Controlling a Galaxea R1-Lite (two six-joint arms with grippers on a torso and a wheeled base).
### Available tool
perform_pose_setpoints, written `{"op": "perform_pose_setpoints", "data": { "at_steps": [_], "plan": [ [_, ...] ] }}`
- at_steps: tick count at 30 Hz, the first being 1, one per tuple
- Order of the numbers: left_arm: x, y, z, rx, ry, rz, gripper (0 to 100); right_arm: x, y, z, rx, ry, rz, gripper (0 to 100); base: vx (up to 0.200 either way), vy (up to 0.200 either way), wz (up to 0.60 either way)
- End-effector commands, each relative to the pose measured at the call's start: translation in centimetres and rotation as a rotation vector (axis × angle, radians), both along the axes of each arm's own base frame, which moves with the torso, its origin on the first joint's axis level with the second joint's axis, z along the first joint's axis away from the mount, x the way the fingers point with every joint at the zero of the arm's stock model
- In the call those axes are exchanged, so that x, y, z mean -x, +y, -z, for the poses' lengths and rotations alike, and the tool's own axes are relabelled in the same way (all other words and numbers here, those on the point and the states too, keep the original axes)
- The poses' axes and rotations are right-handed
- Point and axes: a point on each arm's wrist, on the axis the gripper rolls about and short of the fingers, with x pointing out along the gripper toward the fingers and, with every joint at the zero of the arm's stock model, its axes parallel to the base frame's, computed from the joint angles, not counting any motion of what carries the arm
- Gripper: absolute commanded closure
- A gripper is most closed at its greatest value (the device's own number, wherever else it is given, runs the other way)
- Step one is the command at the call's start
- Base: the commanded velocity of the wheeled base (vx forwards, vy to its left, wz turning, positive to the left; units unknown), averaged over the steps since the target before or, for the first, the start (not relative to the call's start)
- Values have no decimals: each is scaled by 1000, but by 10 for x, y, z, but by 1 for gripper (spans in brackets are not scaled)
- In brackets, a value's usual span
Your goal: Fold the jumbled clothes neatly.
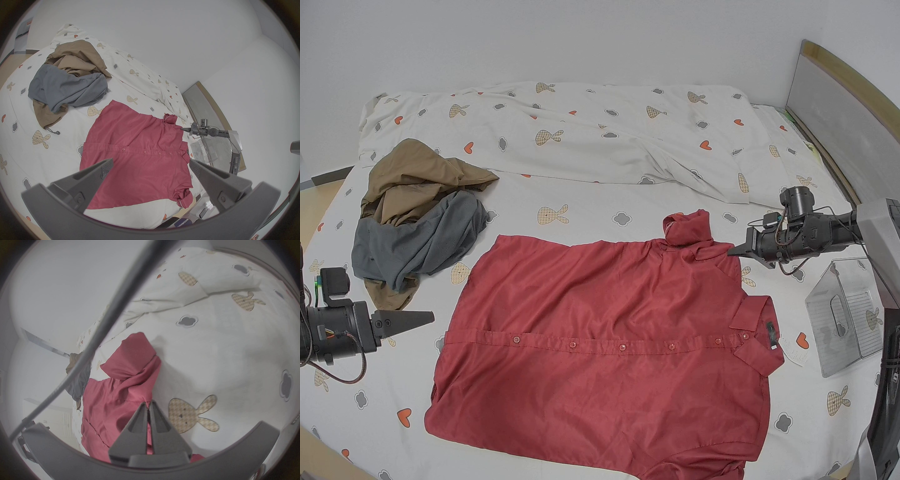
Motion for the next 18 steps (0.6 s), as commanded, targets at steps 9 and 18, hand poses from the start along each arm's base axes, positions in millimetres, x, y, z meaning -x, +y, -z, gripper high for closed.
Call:
{"op": "perform_pose_setpoints", "data": {
  "at_steps": [9, 18],
  "plan": [
    [1, 0, -1, 0, -4, -1, 0, 4, -33, -14, 9, -37, 75, 100, 0, 0, 0],
    [1, 0, 0, 0, -2, 1, 0, 5, -35, -18, 7, -38, 74, 100, 0, 0, 0]
  ]
}}
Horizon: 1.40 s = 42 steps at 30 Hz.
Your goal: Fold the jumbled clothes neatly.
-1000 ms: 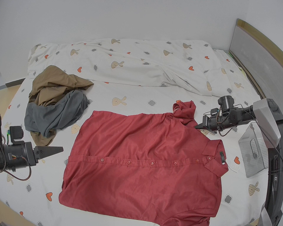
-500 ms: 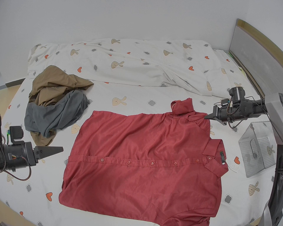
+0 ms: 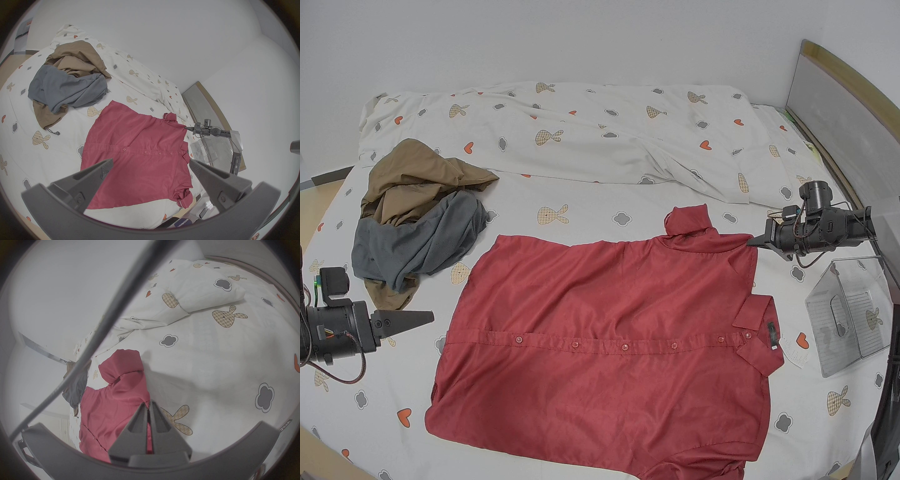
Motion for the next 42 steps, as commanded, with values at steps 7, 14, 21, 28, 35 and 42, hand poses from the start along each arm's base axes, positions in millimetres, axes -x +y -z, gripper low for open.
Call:
{"op": "perform_pose_setpoints", "data": {
  "at_steps": [7, 14, 21, 28, 35, 42],
  "plan": [
    [0, 0, 1, 0, 2, 0, 0, 1, 4, 0, 10, -2, -18, 0, 0, 0, 0],
    [0, 0, 1, 1, 4, 0, 0, 5, -7, 0, 12, 5, 9, 0, 0, 0, 0],
    [0, 0, 1, 0, 4, 1, 0, 24, 0, 21, 10, 93, -19, 0, 0, 0, 0],
    [0, 0, 1, 1, 4, 0, 0, 36, 6, 34, 57, 121, -76, 0, 0, 0, 0],
    [0, 0, 1, 1, 4, 0, 0, 36, 5, 36, 57, 126, -76, 100, 0, 0, 0],
    [0, 0, 1, 1, 4, 0, 0, 40, 0, 35, 58, 130, -63, 100, 0, 0, 0]
  ]
}}
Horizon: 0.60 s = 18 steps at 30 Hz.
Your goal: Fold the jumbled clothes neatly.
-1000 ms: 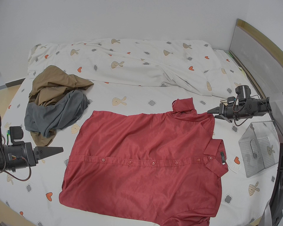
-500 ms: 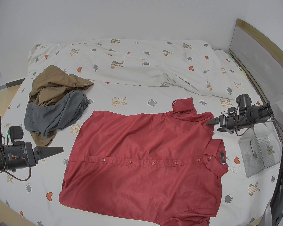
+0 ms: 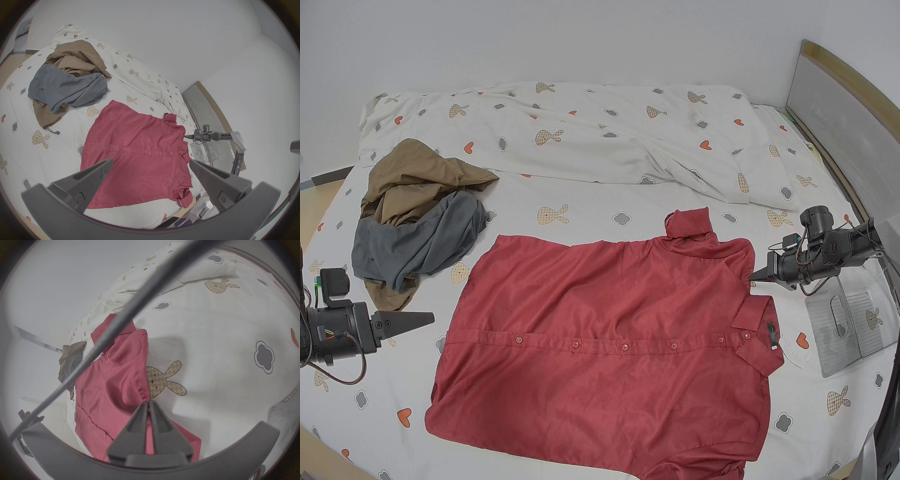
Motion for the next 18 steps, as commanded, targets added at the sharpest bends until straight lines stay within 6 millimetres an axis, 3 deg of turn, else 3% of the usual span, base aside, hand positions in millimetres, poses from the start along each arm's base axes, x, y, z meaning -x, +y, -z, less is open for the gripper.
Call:
{"op": "perform_pose_setpoints", "data": {
  "at_steps": [1, 12, 18],
  "plan": [
    [0, 0, 0, 1, 1, -1, 0, 4, -4, 0, -1, 9, 9, 100, 0, 0, 0],
    [0, 0, 0, 0, -1, -1, 0, 9, -11, -6, 1, 0, 27, 100, 0, 0, 0],
    [0, 0, 0, 0, -2, -1, 0, 19, -27, -11, 1, 3, 67, 100, 0, 0, 0]
  ]
}}
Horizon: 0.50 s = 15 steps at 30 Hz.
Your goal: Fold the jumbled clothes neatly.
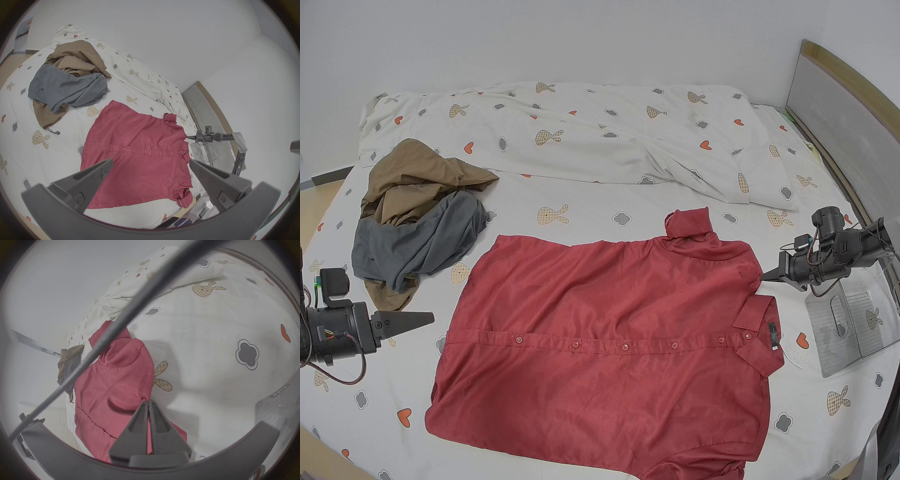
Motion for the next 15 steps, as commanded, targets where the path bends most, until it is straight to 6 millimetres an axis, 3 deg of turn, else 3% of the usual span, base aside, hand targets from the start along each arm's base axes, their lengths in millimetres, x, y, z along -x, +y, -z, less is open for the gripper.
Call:
{"op": "perform_pose_setpoints", "data": {
  "at_steps": [1, 8, 15],
  "plan": [
    [0, 0, 0, 0, -1, 0, 0, 8, -10, -4, 0, 3, 27, 100, 0, 0, 0],
    [1, 0, -1, 0, -3, 0, 0, 11, -19, -1, -3, 15, 47, 100, 0, 0, 0],
    [2, 0, -1, 0, -6, 0, 0, 24, -10, -29, 5, -42, 32, 100, 0, 0, 0]
  ]
}}
